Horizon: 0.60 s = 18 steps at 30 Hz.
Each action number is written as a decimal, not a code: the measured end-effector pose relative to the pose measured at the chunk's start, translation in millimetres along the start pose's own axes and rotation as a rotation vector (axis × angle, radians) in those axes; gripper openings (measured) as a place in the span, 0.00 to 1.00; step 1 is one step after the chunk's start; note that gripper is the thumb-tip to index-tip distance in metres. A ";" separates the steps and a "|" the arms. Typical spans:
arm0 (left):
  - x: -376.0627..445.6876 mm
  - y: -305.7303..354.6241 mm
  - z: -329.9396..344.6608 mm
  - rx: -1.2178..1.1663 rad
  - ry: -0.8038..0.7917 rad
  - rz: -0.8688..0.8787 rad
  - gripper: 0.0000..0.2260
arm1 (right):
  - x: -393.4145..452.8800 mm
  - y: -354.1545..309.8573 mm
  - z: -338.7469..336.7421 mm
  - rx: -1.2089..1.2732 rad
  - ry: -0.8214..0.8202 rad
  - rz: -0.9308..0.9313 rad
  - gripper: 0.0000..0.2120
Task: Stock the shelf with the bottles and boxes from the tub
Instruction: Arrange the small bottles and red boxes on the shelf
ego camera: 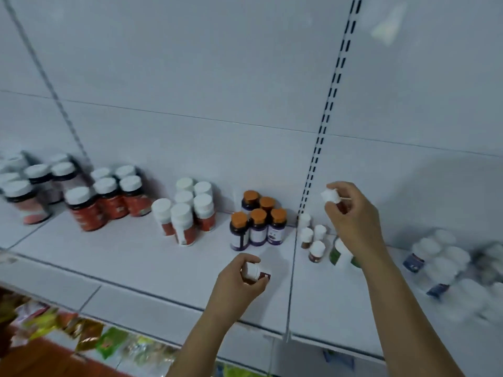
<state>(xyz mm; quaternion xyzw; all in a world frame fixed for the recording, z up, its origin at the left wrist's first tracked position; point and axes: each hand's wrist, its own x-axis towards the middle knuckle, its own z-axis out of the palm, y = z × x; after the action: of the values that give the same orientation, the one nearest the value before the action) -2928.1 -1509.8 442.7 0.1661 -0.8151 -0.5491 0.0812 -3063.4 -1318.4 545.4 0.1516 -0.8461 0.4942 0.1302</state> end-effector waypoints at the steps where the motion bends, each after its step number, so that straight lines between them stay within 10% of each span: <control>1: 7.2 -2.8 4.0 0.030 -0.022 0.016 0.12 | 3.7 4.2 -3.6 -0.029 0.013 0.029 0.12; 18: 92.6 1.5 82.0 0.366 -0.167 0.320 0.08 | 68.3 81.2 30.4 -0.462 -0.206 0.146 0.03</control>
<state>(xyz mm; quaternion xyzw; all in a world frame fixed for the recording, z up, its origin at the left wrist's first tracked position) -3040.5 -1471.4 408.0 0.0009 -0.9206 -0.3844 0.0682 -3159.7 -1315.9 491.4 0.1058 -0.9540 0.2777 0.0383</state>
